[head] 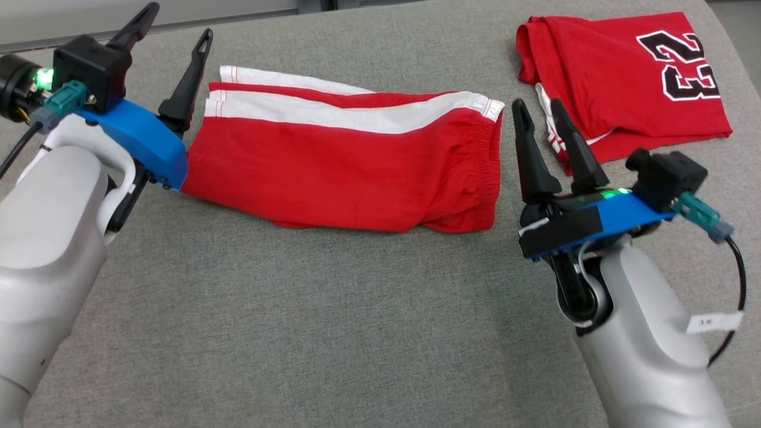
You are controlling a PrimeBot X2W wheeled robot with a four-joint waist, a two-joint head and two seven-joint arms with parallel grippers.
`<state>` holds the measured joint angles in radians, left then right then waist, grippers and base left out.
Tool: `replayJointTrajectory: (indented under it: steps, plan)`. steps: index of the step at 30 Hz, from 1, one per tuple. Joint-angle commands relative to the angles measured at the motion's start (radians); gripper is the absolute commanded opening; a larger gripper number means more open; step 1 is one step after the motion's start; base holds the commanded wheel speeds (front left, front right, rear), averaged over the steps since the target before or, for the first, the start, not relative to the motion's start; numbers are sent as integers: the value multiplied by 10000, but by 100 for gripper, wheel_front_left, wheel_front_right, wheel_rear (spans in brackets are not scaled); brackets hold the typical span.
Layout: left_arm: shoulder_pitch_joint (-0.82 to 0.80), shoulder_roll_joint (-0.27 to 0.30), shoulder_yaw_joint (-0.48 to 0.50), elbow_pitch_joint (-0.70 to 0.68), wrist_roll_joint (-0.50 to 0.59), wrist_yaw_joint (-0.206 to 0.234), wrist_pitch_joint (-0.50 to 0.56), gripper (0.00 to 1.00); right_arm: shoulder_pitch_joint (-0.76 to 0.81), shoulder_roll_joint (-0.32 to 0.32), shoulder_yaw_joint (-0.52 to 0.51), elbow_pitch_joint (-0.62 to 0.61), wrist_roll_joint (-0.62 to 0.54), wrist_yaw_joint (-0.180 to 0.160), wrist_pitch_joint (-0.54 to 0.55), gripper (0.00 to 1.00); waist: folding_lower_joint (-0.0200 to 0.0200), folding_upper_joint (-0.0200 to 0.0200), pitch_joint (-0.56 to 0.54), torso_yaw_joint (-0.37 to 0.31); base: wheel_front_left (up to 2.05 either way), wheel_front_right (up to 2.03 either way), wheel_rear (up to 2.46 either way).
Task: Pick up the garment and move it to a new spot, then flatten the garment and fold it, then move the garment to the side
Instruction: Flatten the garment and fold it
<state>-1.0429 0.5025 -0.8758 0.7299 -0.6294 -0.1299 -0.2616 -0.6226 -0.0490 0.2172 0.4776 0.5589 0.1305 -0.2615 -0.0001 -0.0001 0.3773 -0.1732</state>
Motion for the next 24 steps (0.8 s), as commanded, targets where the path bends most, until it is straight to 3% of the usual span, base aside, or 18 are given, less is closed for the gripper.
replayJointTrajectory:
  steps: [1,9,16,24]
  plan:
    - [199,33,109,-77,83,-5,-43,100,379,-28,-185,-346,-395,3,-48,100,1,1,-81,-1,0,0,0]
    - [740,145,435,-20,78,-5,-43,100,2386,-26,-730,-2312,-1916,3,-47,100,1,1,-311,-90,0,0,0]
    - [711,218,150,335,-171,-5,-43,100,3233,-26,-920,-3026,-1983,3,-47,100,1,1,-104,-282,0,0,0]
    - [1061,-166,-385,1207,-1232,-5,-39,100,3094,-26,-734,-3117,-1825,3,-48,100,1,1,55,-380,0,0,0]
